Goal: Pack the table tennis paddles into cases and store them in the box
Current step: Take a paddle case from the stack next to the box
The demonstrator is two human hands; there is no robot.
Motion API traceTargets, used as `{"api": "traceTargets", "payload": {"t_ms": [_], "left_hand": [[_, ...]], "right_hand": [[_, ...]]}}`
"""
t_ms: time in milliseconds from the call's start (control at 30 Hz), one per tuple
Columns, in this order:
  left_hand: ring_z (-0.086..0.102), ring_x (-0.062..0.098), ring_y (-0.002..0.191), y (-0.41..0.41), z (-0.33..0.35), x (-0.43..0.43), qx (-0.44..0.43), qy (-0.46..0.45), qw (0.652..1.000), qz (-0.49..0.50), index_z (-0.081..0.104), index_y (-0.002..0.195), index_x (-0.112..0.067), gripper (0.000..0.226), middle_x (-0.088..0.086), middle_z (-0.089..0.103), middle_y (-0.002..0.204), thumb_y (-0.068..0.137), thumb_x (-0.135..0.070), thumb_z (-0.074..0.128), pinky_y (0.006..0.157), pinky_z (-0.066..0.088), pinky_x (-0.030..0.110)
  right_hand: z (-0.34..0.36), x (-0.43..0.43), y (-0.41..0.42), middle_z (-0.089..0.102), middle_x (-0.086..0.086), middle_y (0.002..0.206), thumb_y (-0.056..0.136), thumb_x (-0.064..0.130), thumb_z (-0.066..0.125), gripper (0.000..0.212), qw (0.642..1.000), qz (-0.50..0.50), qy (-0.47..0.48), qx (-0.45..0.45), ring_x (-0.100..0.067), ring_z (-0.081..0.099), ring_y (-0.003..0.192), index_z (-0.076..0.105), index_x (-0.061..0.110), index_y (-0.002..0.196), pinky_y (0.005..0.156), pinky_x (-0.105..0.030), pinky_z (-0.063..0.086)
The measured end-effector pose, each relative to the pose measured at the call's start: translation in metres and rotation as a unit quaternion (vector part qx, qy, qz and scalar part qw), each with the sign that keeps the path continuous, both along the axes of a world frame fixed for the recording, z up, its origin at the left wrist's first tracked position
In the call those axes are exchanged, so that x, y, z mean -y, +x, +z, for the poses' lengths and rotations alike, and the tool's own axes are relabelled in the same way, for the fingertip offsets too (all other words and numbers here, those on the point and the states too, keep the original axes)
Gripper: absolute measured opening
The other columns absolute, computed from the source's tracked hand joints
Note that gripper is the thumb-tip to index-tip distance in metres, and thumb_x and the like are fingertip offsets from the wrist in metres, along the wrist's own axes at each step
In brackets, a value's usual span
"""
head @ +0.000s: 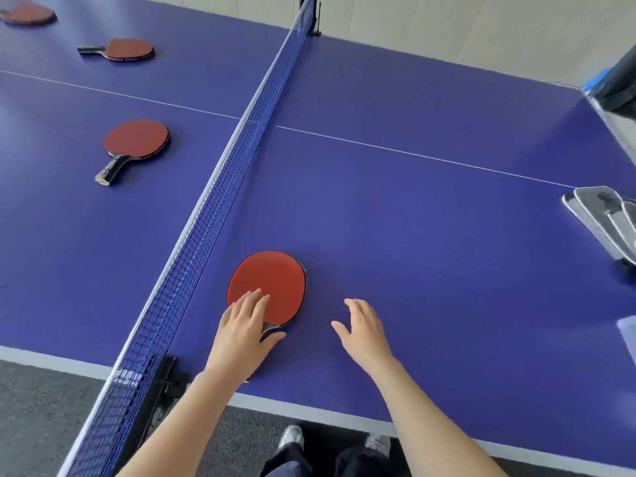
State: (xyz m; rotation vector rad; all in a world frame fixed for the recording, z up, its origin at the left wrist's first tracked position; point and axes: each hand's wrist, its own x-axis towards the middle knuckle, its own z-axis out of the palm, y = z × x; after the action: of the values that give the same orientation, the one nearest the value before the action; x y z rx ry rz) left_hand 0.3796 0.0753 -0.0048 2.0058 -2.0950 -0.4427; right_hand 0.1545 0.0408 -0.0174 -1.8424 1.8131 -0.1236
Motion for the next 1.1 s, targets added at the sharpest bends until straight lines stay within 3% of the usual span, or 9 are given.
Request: {"api": "traceTargets", "payload": {"t_ms": [100,233,600,1100], "left_hand": [[0.008,0.019,0.149,-0.023,0.009,0.021,0.081,0.054,0.990,-0.099,0.023,0.152,-0.015,0.077,0.000,0.017,0.160,0.092,-0.059,0.045,0.120,0.005,0.037],[-0.001,0.018,0.150,-0.068,0.032,0.051,0.123,0.103,0.974,-0.157,0.009,0.154,-0.015,0.080,0.001,0.008,0.162,0.094,-0.062,0.035,0.121,0.001,0.040],[0.008,0.017,0.149,-0.236,0.107,0.082,0.143,0.074,0.959,-0.234,0.019,0.151,-0.012,0.073,0.000,0.018,0.159,0.096,-0.056,0.040,0.120,0.011,0.040],[0.024,0.020,0.143,-0.471,0.181,0.005,0.119,-0.002,0.953,-0.277,0.029,0.146,-0.014,0.069,0.001,0.032,0.153,0.094,-0.057,0.043,0.119,0.015,0.040]], "right_hand": [[0.014,-0.001,-0.032,0.030,-0.003,0.152,0.098,0.039,0.044,0.058,0.996,0.038,-0.004,-0.076,-0.020,0.030,0.139,0.027,0.013,0.147,0.111,-0.032,0.030],[0.038,-0.001,-0.080,0.032,-0.005,0.151,0.098,0.040,0.044,0.058,0.992,0.023,-0.019,-0.120,-0.021,0.032,0.138,0.028,0.012,0.146,0.111,-0.033,0.031],[0.098,-0.027,-0.222,0.034,-0.007,0.150,0.099,0.042,0.041,0.057,0.980,-0.056,-0.065,-0.179,-0.023,0.034,0.137,0.027,0.011,0.146,0.110,-0.035,0.033],[0.176,-0.142,-0.432,0.040,-0.007,0.146,0.099,0.042,0.041,0.058,0.960,-0.124,-0.133,-0.214,-0.023,0.037,0.134,0.028,0.010,0.145,0.107,-0.035,0.033]]}}
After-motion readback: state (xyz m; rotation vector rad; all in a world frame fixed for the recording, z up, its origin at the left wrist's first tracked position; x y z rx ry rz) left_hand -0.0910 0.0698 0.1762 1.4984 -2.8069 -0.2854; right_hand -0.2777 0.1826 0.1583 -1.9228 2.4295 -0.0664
